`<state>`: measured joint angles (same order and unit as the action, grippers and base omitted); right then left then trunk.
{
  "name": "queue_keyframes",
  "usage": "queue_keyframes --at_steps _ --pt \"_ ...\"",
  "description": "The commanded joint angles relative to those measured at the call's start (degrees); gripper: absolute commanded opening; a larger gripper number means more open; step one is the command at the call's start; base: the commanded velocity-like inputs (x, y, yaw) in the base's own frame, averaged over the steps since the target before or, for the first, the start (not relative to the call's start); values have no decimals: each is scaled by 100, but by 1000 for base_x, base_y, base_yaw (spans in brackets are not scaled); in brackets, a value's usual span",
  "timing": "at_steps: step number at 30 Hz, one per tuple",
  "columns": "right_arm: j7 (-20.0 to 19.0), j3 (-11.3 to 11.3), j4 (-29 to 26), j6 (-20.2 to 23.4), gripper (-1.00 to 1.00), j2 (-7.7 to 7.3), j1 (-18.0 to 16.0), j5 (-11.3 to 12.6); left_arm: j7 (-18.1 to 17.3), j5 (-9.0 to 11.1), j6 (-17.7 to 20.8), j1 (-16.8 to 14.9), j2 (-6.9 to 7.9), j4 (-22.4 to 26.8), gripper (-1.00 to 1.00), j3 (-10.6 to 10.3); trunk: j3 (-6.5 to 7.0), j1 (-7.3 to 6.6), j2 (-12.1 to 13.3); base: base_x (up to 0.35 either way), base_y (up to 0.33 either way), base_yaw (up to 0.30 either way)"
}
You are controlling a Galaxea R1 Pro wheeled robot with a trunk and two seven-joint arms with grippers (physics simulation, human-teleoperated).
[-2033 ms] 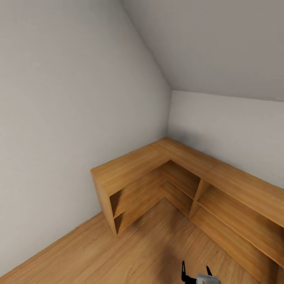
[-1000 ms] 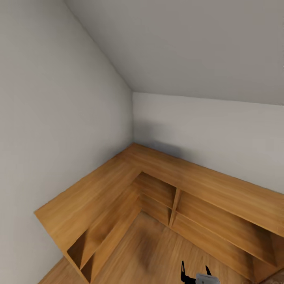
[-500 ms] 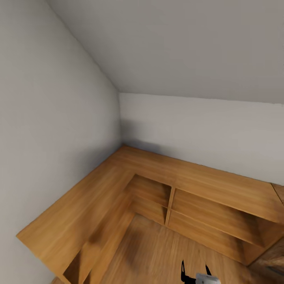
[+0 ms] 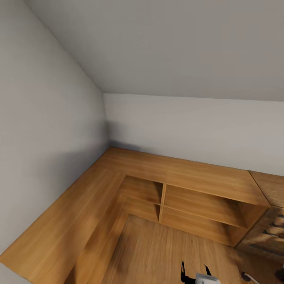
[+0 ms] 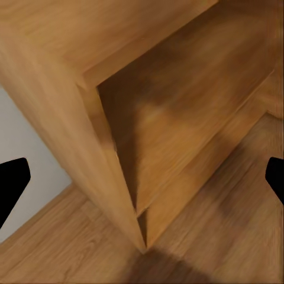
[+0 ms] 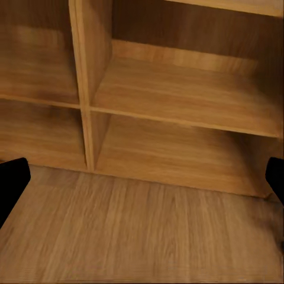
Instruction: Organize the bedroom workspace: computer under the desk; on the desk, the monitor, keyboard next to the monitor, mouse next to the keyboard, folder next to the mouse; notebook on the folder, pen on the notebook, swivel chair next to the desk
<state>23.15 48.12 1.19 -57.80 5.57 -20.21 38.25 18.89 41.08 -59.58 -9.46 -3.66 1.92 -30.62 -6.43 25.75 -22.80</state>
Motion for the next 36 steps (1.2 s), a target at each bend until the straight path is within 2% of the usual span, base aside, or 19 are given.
queue_keyframes --at_steps 1,6,19,24,36 --pt "41 48 8 73 100 5 -9 0 53 5 -9 -3 -2 2 100 -49 -12 3 -12 0 10 -296" --pt "33 48 10 144 100 5 -6 -1 50 5 29 -3 -7 2 100 -49 -12 3 -12 130 3 -296" --pt "32 51 6 256 100 5 -8 -9 45 -2 285 -3 -15 2 100 -58 -12 3 -12 268 0 -296" --pt "9 56 4 289 100 5 -8 -10 51 -3 460 -3 -12 2 100 -58 -12 3 -12 61 0 -296" --pt "-8 53 4 297 100 5 -9 -10 76 -4 512 -3 4 2 100 -47 -12 3 -12 6 0 -296"
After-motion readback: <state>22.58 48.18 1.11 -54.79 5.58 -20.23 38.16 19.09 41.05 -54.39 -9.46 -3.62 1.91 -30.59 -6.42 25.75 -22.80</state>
